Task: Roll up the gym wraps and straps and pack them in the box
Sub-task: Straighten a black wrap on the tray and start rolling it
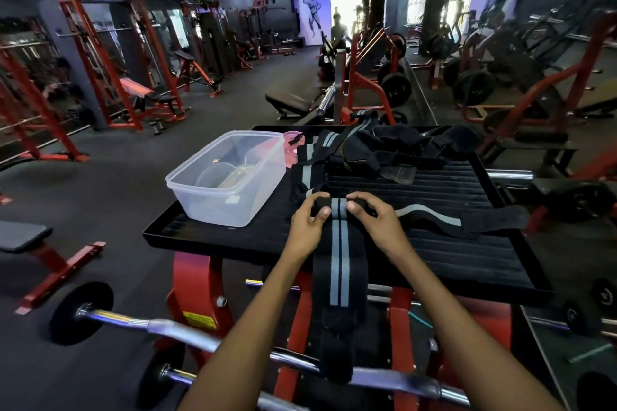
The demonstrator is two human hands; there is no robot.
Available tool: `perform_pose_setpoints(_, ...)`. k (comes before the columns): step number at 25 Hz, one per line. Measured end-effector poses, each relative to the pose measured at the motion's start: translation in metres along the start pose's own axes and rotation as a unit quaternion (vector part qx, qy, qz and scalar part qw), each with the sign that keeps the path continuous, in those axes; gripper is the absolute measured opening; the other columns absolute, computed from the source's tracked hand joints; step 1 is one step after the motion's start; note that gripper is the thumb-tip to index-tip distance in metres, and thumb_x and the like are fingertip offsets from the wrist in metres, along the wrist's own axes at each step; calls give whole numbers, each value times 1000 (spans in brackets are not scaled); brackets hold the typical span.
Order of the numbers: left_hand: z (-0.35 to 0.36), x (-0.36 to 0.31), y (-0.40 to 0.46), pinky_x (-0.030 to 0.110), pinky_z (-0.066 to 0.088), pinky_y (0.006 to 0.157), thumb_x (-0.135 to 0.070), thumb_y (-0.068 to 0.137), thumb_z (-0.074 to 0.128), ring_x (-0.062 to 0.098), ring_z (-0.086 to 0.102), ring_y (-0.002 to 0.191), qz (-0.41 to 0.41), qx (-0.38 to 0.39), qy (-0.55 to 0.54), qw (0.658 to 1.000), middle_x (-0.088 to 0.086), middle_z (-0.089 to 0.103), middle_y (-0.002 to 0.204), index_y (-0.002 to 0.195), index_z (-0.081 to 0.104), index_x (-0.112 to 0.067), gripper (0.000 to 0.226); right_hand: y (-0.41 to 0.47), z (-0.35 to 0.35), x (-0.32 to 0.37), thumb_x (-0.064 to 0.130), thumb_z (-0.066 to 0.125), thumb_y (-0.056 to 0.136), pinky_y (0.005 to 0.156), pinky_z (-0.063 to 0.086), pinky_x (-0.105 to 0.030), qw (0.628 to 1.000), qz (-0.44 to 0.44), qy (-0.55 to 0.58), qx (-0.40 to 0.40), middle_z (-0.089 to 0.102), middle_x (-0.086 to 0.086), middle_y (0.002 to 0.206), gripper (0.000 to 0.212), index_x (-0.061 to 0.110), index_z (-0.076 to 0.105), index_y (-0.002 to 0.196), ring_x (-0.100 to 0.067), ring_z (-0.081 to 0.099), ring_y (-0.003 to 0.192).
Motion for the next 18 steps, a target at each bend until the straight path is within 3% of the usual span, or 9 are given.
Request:
perform_pose_setpoints(5, 0, -5, -2, -1, 41, 77, -22, 95, 51, 3, 56, 102, -33, -25, -22, 999, -1, 63, 113, 114, 61, -17, 21, -2, -1, 3, 7, 60, 88, 84, 36, 2, 999, -30, -12, -6, 61, 7, 108, 22, 11, 63, 110, 6, 54, 99)
perform_pose_setpoints(8, -4, -7, -4, 0, 41, 78, -14, 92, 56, -14, 55, 98, -13, -51, -26, 998, 5, 61, 122, 113, 61, -13, 21, -1, 2, 0, 21, 57, 92, 90, 37, -3, 1000, -7, -17, 11, 59, 3, 120, 31, 13, 57, 122, 0, 52, 109)
perform_pose_setpoints(11, -3, -9, -8, 0, 43, 74, -9, 91, 57, -19, 59, 87, -10, -47, -43, 998, -5, 61, 114, 120, 57, -9, 29, 0, 6, -8, 30, 41, 98, 106, 28, -19, 998, 35, -42, 30, 45, -8, 143, 46, 9, 41, 140, -17, 40, 134)
perform_pose_setpoints(14, 0, -9, -9, 2, 44, 72, -8, 90, 58, -21, 59, 83, -16, -27, -61, 998, -9, 59, 107, 127, 53, -8, 37, 0, 12, -8, 28, 32, 101, 107, 16, -16, 996, 31, -64, 57, 28, -8, 153, 50, 8, 27, 146, -18, 24, 142)
perform_pose_setpoints(16, 0, -9, -7, 5, 46, 74, -7, 89, 59, -17, 61, 84, -20, -25, -72, 997, -5, 60, 111, 127, 53, -11, 38, 1, 12, -6, 24, 36, 101, 103, 22, -7, 998, 13, -54, 36, 40, -8, 146, 46, 6, 35, 143, -16, 35, 136)
perform_pose_setpoints(18, 1, -8, -6, 6, 47, 75, -11, 90, 59, -15, 62, 82, -26, -20, -79, 996, -6, 61, 108, 127, 53, -13, 38, 1, 9, -4, 17, 40, 100, 87, 35, 0, 1000, -2, -18, -3, 58, -4, 120, 32, 6, 51, 128, -16, 51, 115)
Point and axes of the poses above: each hand's wrist, its own y-axis towards the middle knuckle, its own z-axis out of the palm, x = y × z, the point moved 3 cm from there along y, towards the middle knuckle
